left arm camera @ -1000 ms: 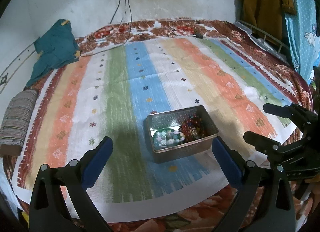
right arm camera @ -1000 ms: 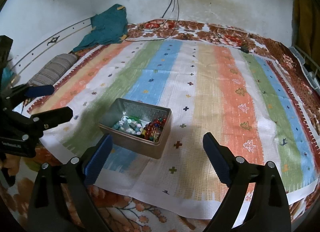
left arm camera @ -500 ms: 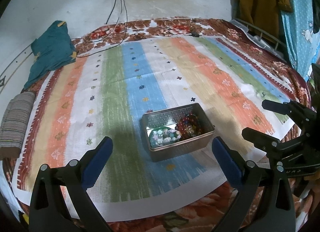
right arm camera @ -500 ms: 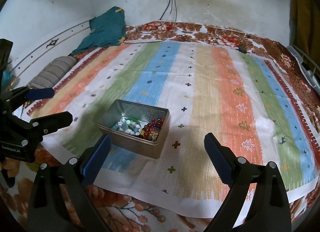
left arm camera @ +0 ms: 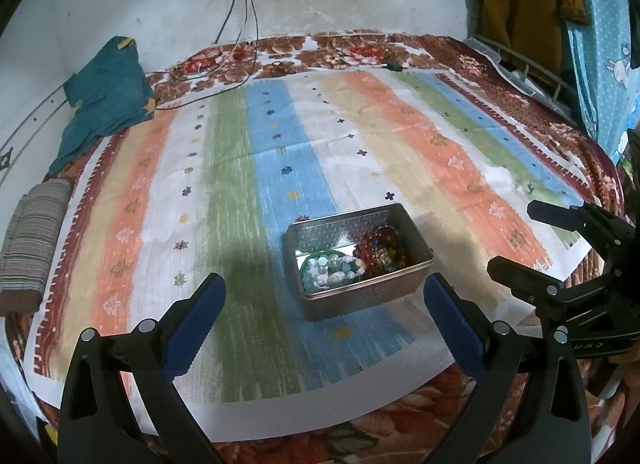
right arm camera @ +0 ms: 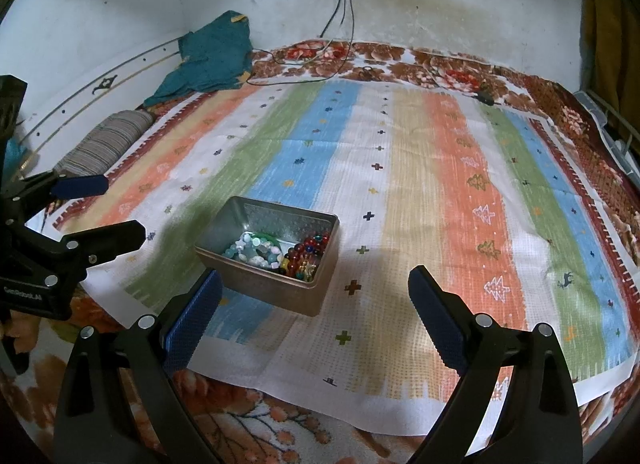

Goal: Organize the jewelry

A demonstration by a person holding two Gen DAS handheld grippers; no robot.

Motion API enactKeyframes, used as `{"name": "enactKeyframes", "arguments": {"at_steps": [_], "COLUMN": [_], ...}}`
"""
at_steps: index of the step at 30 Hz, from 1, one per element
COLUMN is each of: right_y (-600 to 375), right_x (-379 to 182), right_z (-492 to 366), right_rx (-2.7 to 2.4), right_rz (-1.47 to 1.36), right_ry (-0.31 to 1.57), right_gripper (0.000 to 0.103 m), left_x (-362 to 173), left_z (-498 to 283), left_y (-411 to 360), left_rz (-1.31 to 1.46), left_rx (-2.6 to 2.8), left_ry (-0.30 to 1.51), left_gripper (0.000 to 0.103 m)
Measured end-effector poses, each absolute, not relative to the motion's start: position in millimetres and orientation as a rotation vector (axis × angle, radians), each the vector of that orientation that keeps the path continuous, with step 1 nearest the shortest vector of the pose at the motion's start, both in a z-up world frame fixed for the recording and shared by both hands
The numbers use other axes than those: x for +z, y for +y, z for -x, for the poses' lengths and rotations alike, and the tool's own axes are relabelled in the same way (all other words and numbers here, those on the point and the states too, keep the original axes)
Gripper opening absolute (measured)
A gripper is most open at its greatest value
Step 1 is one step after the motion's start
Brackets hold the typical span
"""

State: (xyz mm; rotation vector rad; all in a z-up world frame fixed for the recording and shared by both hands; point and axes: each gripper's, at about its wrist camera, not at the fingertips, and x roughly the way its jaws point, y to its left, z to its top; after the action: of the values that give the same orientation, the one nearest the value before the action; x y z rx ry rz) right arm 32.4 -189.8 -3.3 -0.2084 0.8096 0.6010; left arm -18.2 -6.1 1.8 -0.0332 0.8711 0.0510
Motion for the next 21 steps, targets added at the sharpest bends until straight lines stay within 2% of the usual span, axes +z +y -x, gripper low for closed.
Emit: {"name": "enactKeyframes", "arguments": {"at_steps": [21], "right_y": [-187.2], "right_x": [-5.3], "right_z": [-31.1], "right_rx": [0.603], "right_rz": [0.219], "right_ry": [0.813], "right_gripper": [0.095], "left_x": [2.9], "left_z": [20.2], "left_y": [-10.4], "left_rz": [0.039], "left_rx": [0.047], "left_ry": [0.871], "left_gripper": [0.097]}}
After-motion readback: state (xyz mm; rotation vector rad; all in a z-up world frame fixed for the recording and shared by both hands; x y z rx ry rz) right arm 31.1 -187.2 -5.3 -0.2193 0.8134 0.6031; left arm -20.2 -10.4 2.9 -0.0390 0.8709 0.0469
